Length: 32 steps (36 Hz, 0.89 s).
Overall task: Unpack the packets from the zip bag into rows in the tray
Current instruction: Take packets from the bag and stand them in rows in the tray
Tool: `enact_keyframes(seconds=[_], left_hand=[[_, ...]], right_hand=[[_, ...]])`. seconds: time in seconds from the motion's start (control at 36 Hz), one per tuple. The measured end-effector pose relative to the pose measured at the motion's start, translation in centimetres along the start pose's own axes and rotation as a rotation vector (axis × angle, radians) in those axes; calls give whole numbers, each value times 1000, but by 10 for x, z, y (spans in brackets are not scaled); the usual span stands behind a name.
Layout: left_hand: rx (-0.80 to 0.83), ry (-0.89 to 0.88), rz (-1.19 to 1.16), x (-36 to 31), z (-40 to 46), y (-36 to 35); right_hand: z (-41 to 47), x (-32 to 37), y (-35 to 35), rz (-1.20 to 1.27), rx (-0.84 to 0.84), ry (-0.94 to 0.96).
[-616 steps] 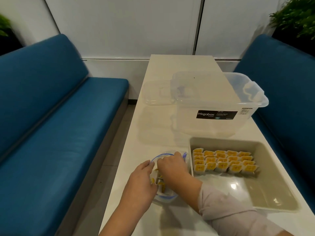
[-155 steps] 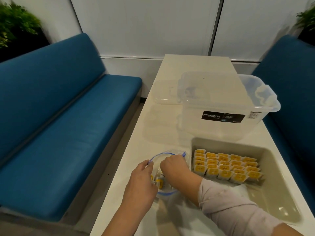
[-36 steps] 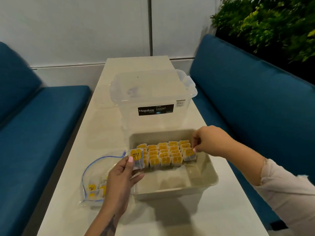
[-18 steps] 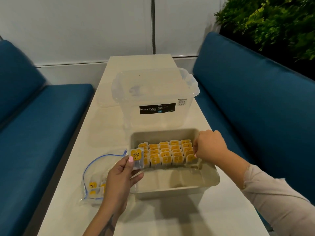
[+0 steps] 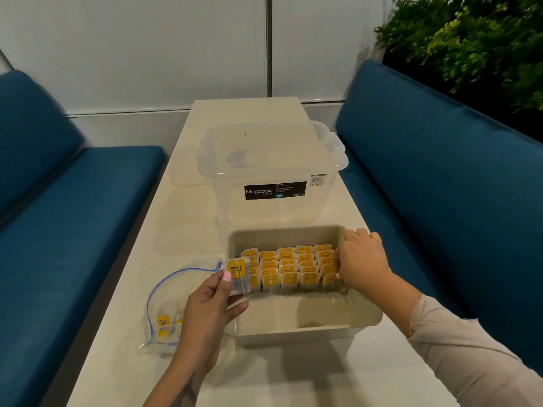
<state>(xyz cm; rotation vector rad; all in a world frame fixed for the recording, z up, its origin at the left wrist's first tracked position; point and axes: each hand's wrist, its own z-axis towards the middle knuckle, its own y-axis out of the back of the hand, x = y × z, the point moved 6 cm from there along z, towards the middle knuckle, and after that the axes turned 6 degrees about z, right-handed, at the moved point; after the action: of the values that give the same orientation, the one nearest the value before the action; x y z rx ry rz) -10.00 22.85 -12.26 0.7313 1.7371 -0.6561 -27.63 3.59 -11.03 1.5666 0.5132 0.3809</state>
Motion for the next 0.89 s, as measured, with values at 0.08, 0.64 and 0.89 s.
enact_keyframes(seconds=[0.08, 0.64, 0.89], left_hand=[[-4, 1, -5, -1, 0, 0], [-6, 7, -4, -4, 0, -1], [3, 15, -13, -9, -2, 0]], right_hand=[[0, 1, 0, -6, -5, 17], [4, 6, -3, 17, -17, 61], [1, 5, 5, 93, -15, 40]])
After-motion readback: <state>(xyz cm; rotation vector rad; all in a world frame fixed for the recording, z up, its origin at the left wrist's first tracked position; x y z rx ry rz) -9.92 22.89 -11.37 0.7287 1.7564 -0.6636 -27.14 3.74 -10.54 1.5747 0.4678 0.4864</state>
